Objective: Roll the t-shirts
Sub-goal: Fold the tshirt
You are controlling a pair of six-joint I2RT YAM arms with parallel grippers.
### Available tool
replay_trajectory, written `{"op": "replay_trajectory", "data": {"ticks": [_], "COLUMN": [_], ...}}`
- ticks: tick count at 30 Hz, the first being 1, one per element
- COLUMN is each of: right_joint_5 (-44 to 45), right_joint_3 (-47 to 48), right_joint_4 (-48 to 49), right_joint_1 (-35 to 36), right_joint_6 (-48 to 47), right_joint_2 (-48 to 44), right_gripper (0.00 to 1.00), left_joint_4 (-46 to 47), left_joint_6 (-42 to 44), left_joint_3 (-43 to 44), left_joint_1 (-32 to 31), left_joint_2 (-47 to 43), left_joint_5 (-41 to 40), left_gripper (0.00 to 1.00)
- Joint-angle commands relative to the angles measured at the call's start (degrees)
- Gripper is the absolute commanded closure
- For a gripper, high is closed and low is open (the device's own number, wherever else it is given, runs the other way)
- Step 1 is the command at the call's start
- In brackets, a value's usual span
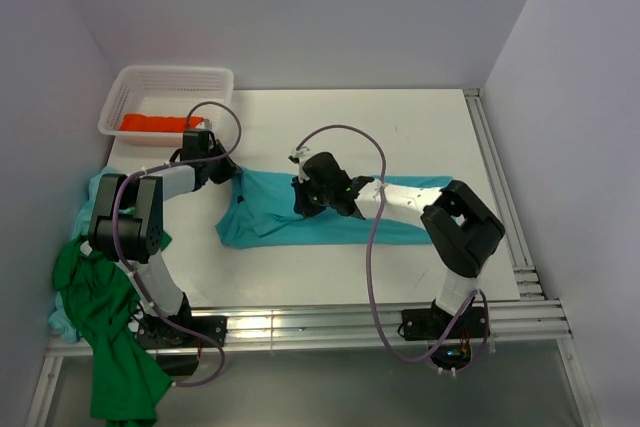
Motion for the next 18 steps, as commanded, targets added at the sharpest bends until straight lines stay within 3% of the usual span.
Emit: {"op": "replay_trajectory", "data": {"ticks": [1,8,9,10,11,18], "right_joint_5": [-2.6,-2.0,-1.3,-0.6,-0.6,-2.1], "right_joint_3": [-3.5,-9.5,-10.1,-10.3,-10.5,-7.0], "right_joint_4": [3.3,4.0,4.0,3.9,3.9,4.3], "right_joint_1": [0.2,0.3,0.3,0.3,0.3,0.3], "right_joint_6": [-1.4,-0.4,-0.3,-0.2,-0.2,0.1], "right_joint_2": [-3.2,-7.5,-7.8,-8.1,-8.4,-8.8], "right_gripper": [0.98,0.89,0.84,0.69,0.64,0.62], "left_joint_4": [-0.2,-0.3,-0.3,-0.2,-0.4,-1.0], "left_joint_6": [0.8,1.1,1.1,1.2,1.5,2.1], "left_joint_3": [1.7,1.7,1.7,1.8,1.9,1.7], "left_joint_1": [0.1,0.1,0.1,0.1,0.1,0.1], "left_joint_2": [-1.2,-1.4,-1.3,-1.2,-1.1,-1.8], "left_joint_5": [-0.2,0.0,0.1,0.4,0.4,-0.5], "left_gripper": [1.0,1.0,1.0,1.0,1.0,1.0]}}
